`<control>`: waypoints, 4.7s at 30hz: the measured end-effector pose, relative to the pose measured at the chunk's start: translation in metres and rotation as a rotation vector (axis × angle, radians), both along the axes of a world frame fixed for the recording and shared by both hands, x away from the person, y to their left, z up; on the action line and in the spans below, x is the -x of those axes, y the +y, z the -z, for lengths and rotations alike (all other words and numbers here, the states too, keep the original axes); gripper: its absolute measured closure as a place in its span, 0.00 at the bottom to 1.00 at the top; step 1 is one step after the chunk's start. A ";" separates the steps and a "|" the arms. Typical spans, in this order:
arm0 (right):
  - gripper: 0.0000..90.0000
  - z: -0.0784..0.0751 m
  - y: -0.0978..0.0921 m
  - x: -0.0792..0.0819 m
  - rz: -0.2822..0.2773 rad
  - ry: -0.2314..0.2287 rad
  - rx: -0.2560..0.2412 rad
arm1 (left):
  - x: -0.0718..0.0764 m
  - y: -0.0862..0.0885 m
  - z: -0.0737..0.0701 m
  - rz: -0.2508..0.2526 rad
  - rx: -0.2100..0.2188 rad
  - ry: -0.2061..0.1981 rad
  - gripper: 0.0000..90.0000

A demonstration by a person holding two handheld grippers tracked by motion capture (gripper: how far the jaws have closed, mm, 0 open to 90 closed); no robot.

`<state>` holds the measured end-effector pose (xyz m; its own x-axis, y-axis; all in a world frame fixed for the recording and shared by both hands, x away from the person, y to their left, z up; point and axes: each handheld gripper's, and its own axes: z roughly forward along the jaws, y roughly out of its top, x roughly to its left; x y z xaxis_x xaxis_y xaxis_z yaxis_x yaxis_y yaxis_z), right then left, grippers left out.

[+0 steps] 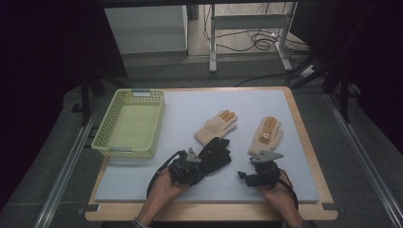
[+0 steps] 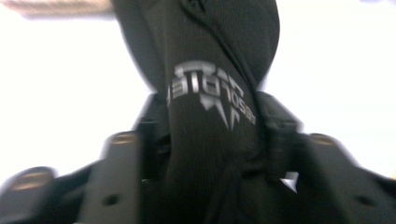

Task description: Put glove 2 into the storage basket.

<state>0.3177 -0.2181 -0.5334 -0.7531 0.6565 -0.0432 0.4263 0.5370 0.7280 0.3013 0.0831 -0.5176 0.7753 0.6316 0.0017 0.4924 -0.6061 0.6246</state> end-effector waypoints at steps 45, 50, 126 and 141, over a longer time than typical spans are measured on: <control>0.27 0.000 0.000 0.000 0.001 -0.001 -0.001 | -0.050 0.094 -0.091 -0.261 0.085 -0.133 0.74; 0.27 0.000 0.000 0.000 0.002 0.000 -0.001 | -0.060 0.118 -0.094 -0.333 0.083 -0.141 0.73; 0.27 0.000 0.000 0.000 0.003 0.000 -0.002 | -0.083 0.218 -0.055 -0.465 0.090 -0.008 0.01; 0.26 0.000 0.000 0.000 0.003 0.000 -0.002 | -0.054 0.175 -0.063 -0.314 0.138 -0.088 0.01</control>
<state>0.3178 -0.2181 -0.5334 -0.7509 0.6590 -0.0423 0.4279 0.5343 0.7290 0.3553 0.2577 -0.4543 0.5443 0.8378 -0.0422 0.5820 -0.3409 0.7383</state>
